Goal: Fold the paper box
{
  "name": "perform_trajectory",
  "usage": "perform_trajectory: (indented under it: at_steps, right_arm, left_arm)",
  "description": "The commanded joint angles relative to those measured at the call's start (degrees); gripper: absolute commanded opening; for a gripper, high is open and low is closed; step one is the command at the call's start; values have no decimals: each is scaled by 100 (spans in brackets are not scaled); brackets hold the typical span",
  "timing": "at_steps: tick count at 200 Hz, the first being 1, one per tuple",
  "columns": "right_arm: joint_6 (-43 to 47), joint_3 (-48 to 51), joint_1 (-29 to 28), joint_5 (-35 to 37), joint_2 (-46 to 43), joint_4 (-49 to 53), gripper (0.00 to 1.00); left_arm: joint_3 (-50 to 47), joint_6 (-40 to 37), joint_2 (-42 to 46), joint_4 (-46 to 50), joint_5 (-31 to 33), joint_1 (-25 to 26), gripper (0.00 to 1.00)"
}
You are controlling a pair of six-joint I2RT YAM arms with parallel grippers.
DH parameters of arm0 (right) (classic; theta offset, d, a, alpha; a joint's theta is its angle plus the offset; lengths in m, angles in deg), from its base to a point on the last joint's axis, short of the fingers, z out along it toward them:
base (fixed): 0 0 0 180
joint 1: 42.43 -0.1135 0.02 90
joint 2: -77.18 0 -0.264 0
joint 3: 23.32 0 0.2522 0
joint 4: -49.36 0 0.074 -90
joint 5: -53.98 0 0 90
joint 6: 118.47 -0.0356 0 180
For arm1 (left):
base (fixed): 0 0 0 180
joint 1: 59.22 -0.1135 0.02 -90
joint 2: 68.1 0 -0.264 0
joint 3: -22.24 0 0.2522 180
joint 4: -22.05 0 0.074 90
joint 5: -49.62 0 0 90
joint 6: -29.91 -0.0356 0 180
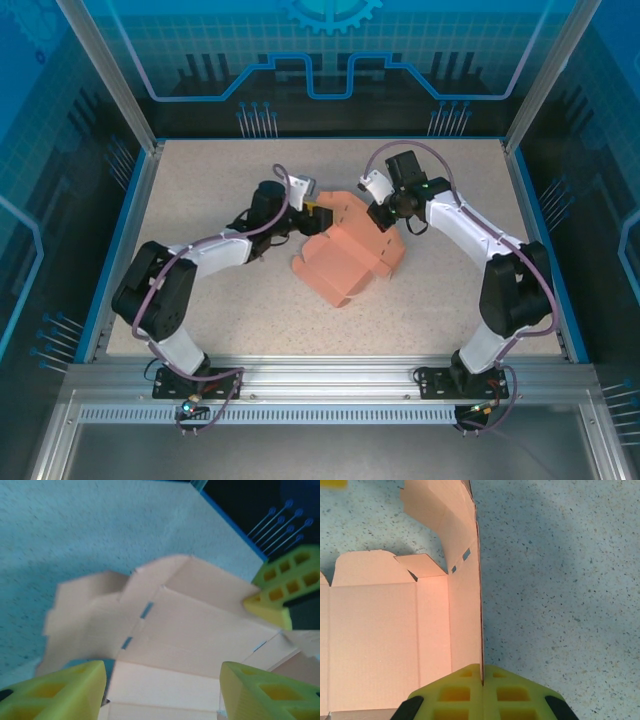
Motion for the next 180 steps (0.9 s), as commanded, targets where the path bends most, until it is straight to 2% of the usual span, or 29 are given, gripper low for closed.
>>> perform_trajectory:
  at_steps: [1, 48, 87, 153, 180]
  right_arm:
    - [46, 59, 56, -286, -217, -78, 1]
    - [51, 27, 26, -303, -173, -69, 1]
    - [49, 66, 12, -329, -181, -86, 1]
    - [16, 89, 5, -363, -138, -134, 1]
    - [6, 70, -13, -380, -124, -148, 1]
  left_arm:
    - [209, 215, 61, 221, -675, -179, 64]
    - [1037, 330, -538, 645, -1207, -239, 65]
    - [1454, 347, -917, 829, -1186, -238, 65]
    - [1438, 828, -1045, 109, -1778, -230, 64]
    - [1444, 837, -1063, 76, -1767, -232, 63]
